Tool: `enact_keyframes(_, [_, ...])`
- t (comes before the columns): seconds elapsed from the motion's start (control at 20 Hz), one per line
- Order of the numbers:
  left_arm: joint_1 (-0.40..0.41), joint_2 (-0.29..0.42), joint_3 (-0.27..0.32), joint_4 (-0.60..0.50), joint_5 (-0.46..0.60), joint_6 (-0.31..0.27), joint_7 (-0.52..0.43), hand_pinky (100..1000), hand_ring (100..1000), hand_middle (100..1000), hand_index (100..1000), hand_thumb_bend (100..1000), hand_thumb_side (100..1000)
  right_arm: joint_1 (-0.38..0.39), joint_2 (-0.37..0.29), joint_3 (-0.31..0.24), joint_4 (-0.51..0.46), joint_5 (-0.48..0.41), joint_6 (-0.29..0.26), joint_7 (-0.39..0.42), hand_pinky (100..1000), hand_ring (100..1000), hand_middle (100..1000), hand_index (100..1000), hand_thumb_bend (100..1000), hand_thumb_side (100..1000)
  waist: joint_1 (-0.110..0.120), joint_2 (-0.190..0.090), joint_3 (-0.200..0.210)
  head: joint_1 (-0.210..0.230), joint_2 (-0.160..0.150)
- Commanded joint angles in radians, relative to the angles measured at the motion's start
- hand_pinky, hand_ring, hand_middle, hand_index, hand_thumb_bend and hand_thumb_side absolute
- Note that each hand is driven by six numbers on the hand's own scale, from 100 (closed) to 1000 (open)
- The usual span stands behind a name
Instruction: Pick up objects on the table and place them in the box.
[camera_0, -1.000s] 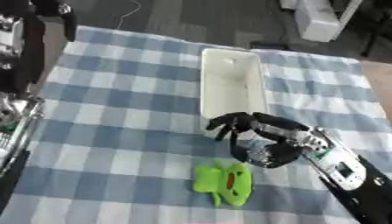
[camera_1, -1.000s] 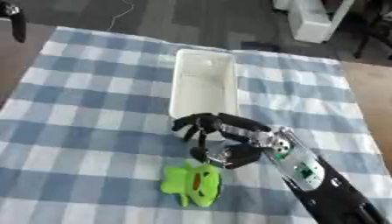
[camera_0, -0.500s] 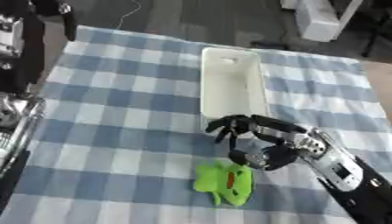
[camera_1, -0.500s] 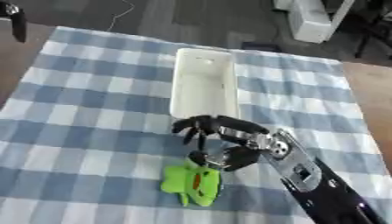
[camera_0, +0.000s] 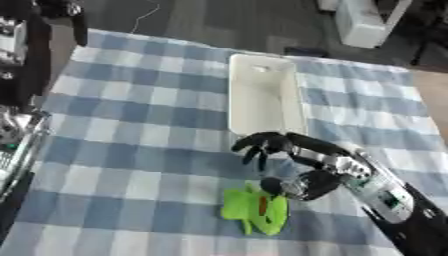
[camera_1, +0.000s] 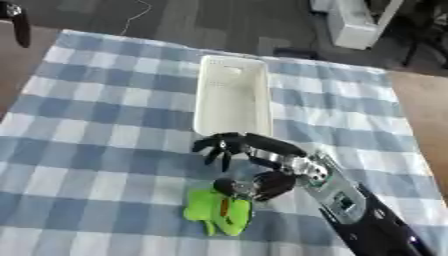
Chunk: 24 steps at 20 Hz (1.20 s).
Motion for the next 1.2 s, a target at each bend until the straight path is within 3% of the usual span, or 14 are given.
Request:
enact_keyframes(0.05, [-0.019,0.024,0.012,-0.011,-0.003,0.001,0.004,165,755,860,820,266,992,0.001,0.002,-0.001,-0.002,0.008,-0.213,0.228,591,778,909,1000,337,694,0.004,-0.008,-0.003,0.012,-0.006])
enact_keyframes(0.4, [-0.025,0.025,0.011,-0.011,-0.001,0.001,0.003,161,754,860,821,266,992,0.010,0.023,0.006,0.029,0.025,-0.214,0.251,598,784,901,1000,360,685,-0.002,0.000,-0.006,0.007,-0.022])
enact_keyframes(0.7, [-0.029,0.026,0.012,-0.011,0.000,0.002,0.002,158,754,860,821,266,991,0.021,0.052,0.007,0.074,0.061,-0.223,0.264,611,811,908,1000,435,658,-0.008,0.008,-0.010,-0.002,-0.042])
enact_keyframes(0.8, [-0.029,0.027,0.012,-0.011,0.000,0.002,0.002,155,754,861,820,267,992,0.023,0.063,0.003,0.094,0.078,-0.227,0.265,562,791,904,1000,465,660,-0.008,0.009,-0.011,-0.002,-0.044])
enact_keyframes(0.85, [-0.029,0.028,0.012,-0.011,0.000,0.002,0.002,156,754,860,821,266,992,0.024,0.069,0.000,0.106,0.088,-0.229,0.264,475,739,894,1000,494,657,-0.007,0.010,-0.012,-0.002,-0.045])
enact_keyframes(0.9, [-0.029,0.028,0.012,-0.011,-0.001,0.001,0.003,156,754,860,821,266,992,0.025,0.075,-0.003,0.120,0.100,-0.229,0.264,475,739,894,1000,494,657,-0.006,0.010,-0.011,-0.002,-0.044])
enact_keyframes(0.95, [-0.029,0.029,0.012,-0.011,-0.001,0.001,0.003,160,755,860,820,266,992,0.027,0.081,-0.004,0.135,0.110,-0.229,0.265,375,677,890,1000,510,650,-0.005,0.010,-0.011,-0.002,-0.044])
enact_keyframes(1.05, [-0.032,0.030,0.012,-0.011,-0.001,-0.002,0.004,167,755,860,820,266,992,0.031,0.096,-0.001,0.172,0.133,-0.221,0.266,289,623,885,1000,514,646,-0.002,0.010,-0.009,-0.003,-0.042])
enact_keyframes(1.2, [-0.033,0.033,0.013,-0.011,-0.001,-0.005,0.006,170,755,859,820,266,992,0.041,0.114,0.002,0.215,0.164,-0.206,0.267,265,609,881,1000,492,627,0.002,0.009,-0.006,-0.003,-0.036])
